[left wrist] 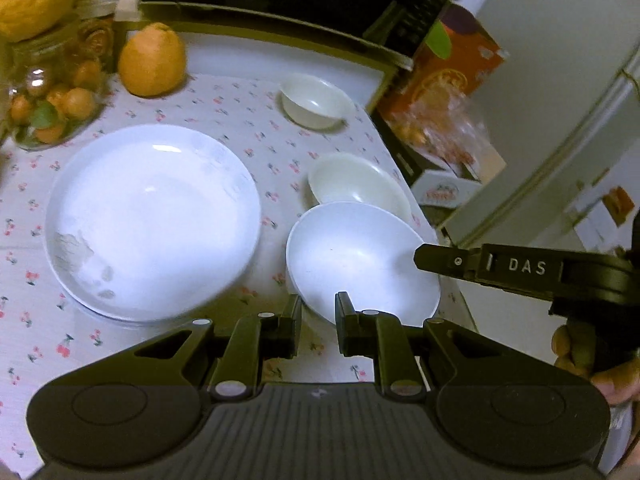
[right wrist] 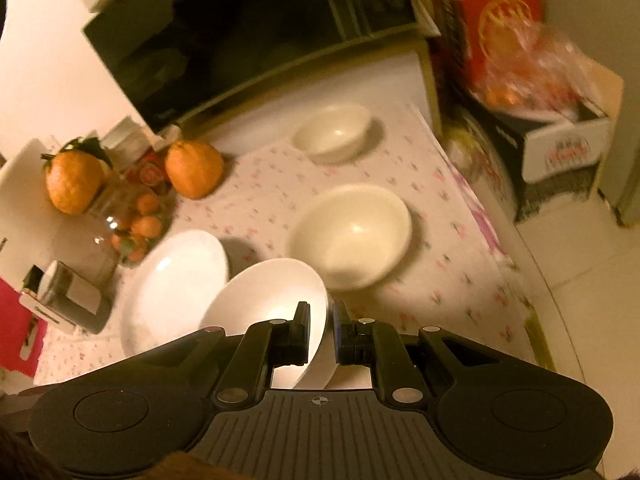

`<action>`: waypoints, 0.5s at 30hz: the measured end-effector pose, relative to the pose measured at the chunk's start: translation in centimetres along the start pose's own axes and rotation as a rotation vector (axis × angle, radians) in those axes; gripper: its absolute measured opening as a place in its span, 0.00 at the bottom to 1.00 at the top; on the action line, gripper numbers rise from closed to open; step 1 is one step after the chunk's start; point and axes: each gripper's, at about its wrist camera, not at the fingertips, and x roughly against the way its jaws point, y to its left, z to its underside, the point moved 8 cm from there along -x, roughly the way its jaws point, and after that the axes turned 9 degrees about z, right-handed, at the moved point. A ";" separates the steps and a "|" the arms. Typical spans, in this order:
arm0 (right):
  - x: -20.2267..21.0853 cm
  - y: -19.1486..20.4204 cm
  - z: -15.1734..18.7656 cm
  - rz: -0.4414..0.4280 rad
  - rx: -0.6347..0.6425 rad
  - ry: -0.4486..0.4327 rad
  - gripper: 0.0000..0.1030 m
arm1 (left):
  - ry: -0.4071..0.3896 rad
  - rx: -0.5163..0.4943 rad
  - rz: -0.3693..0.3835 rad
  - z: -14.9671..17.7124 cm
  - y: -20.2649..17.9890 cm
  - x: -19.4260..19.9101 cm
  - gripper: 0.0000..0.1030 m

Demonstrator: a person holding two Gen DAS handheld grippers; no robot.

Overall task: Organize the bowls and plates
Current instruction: 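Lift the white bowl and carry it beside the large cream bowl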

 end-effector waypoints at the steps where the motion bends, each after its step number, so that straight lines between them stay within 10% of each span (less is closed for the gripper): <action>1: 0.0 -0.3 0.2 0.010 0.008 0.004 0.12 | 0.007 0.000 0.010 0.3 -0.1 -0.3 0.15; 15: -0.6 -3.3 1.6 0.043 -0.056 0.080 0.12 | 0.081 -0.040 0.051 2.1 -1.3 -1.9 0.15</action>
